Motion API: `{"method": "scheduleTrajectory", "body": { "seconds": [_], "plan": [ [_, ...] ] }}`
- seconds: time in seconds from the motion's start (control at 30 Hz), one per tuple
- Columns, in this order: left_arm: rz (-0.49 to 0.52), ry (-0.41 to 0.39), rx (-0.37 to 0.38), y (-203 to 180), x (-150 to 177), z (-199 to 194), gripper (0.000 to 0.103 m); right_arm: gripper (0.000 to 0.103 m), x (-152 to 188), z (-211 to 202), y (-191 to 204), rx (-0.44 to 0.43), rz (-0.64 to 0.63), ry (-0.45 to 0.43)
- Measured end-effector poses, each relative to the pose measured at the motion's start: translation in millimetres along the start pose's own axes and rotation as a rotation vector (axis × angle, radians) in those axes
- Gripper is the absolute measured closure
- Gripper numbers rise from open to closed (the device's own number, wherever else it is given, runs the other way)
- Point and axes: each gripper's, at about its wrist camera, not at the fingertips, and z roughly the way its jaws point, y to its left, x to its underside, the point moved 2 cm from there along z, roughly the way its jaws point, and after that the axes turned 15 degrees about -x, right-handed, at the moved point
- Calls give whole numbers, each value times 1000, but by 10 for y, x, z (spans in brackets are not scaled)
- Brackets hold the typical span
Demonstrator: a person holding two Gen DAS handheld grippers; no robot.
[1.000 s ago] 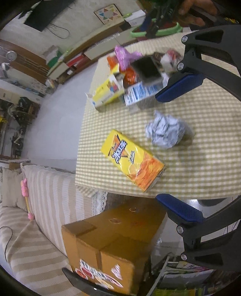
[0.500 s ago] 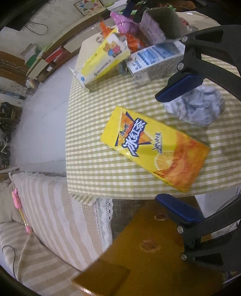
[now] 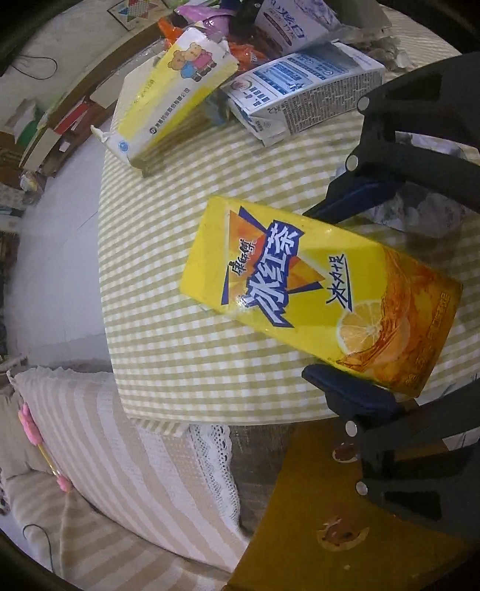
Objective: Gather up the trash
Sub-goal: 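Grasp the yellow iced-tea carton with the left tool while the right tool grasps the pink bag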
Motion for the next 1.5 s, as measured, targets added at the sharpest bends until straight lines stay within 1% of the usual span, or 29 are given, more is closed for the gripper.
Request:
{"method": "scheduleTrajectory", "body": {
  "seconds": [0.07, 0.2, 0.33, 0.57, 0.8, 0.93, 1.03, 1.2, 1.5],
  "plan": [
    [-4, -9, 12, 7, 2, -41, 36, 57, 9, -37, -6, 0, -2, -7],
    [-13, -39, -1, 33, -1, -176, 38, 58, 31, -129, -32, 2, 9, -20],
    [-48, -75, -9, 68, 11, -375, 38, 58, 21, -270, -37, 1, 22, -46],
    [-67, -133, -6, 84, -5, -719, 38, 59, 36, -549, 21, 6, 13, -87],
    [-100, -175, 16, 118, 26, -1055, 38, 59, 79, -825, 64, -1, 20, -118],
    [-120, -210, 28, 140, 83, -1327, 38, 59, 131, -1003, 117, -4, 21, -145],
    [-124, -239, 29, 104, 126, -1512, 38, 59, 172, -1120, 161, -3, 18, -160],
    [-134, -284, 52, 20, 224, -1828, 38, 59, 258, -1336, 198, 2, 15, -192],
    [-99, -332, 83, -334, 321, -2196, 38, 59, 408, -1661, 130, 5, 36, -245]
  ]
}}
